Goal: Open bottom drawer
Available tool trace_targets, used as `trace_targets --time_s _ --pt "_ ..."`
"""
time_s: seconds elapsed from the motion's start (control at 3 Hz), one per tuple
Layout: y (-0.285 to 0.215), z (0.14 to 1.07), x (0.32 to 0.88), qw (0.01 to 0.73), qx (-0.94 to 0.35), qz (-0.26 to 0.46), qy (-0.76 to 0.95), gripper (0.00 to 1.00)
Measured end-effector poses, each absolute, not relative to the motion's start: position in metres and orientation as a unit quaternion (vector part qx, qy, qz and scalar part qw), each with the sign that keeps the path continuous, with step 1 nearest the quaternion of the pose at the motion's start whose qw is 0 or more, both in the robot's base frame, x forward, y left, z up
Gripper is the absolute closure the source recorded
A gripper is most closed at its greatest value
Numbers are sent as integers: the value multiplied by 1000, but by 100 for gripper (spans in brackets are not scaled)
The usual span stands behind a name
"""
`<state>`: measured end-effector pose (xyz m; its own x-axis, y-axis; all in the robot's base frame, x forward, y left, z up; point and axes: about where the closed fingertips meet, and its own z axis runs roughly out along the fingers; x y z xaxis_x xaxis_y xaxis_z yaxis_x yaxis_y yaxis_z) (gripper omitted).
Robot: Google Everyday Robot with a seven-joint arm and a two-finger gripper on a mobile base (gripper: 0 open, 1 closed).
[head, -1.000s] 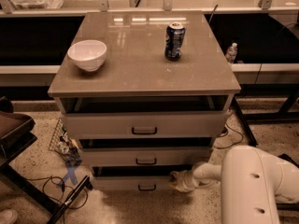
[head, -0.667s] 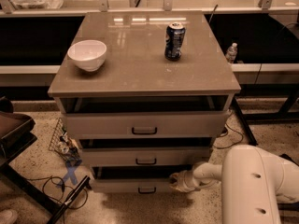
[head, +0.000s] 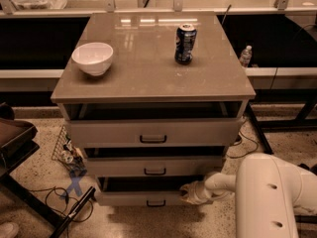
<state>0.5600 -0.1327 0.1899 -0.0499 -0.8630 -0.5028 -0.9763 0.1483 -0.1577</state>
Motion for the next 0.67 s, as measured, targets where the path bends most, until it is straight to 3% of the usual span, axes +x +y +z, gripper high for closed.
trace_targets --time_s 0.33,0.67 --pt "-141 194 535 244 -646 118 713 100" --pt "-139 194 535 244 -646 118 713 75"
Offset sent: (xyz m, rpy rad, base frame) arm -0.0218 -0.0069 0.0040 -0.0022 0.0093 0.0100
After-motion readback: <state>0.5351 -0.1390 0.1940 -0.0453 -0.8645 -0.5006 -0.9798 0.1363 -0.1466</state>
